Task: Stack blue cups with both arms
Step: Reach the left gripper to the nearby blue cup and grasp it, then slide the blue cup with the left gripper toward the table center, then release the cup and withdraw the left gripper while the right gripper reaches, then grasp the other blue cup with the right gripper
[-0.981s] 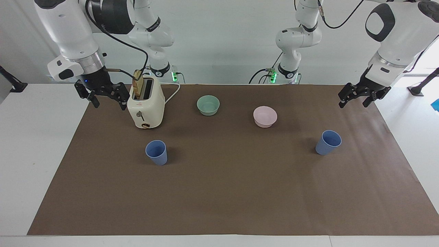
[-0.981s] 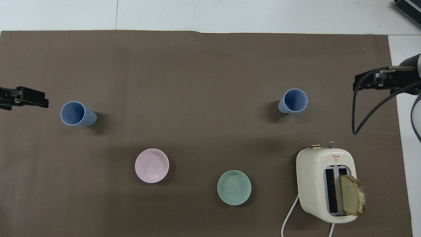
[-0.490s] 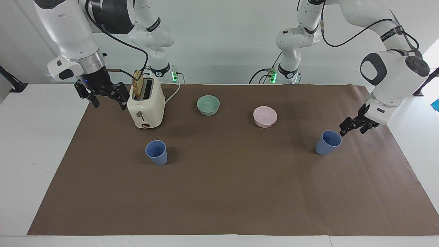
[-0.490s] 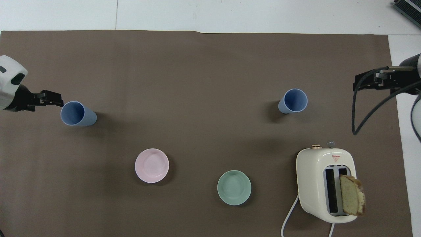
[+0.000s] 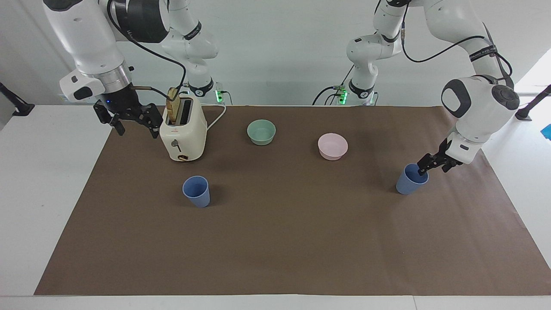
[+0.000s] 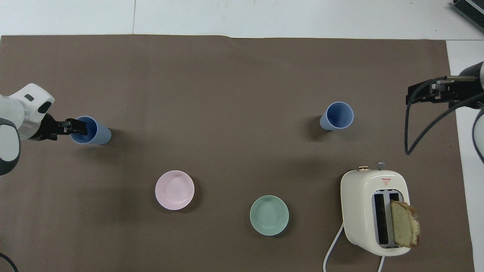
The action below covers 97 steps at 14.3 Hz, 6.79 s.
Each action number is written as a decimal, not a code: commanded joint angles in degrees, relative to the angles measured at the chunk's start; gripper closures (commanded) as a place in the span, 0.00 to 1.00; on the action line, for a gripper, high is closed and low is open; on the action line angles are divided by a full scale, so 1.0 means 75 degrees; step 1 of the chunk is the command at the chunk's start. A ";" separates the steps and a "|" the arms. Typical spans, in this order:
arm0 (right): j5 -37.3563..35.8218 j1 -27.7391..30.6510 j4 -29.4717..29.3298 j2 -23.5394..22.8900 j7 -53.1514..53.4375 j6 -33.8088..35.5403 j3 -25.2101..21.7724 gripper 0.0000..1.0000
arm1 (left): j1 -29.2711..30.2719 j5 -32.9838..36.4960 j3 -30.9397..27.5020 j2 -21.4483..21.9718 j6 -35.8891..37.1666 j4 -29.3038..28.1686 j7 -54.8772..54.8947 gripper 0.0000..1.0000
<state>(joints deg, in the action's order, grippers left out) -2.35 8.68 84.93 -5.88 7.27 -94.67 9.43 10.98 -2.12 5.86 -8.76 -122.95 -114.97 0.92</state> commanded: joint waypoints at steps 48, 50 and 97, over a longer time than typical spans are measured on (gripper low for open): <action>0.0161 0.0109 0.0101 0.0116 -0.0208 0.0001 0.0043 0.00 | -0.3538 -0.0022 0.1352 -0.1305 -0.0915 0.1430 -0.5701 1.00; 0.0173 0.0109 0.0101 0.0116 -0.0219 0.0001 0.0043 0.00 | -0.3527 -0.0022 0.1352 -0.1316 -0.0927 0.1407 -0.5678 1.00; 0.0934 -0.0300 0.2703 -0.1641 -0.0313 -0.3889 0.0067 0.00 | -0.1347 0.0024 -0.0078 0.2188 0.4640 0.2485 -0.0522 0.00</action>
<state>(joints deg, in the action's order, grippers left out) 3.45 7.01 104.52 -17.58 6.94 -122.55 9.77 1.68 -1.22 6.65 5.39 -87.78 -93.33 -3.70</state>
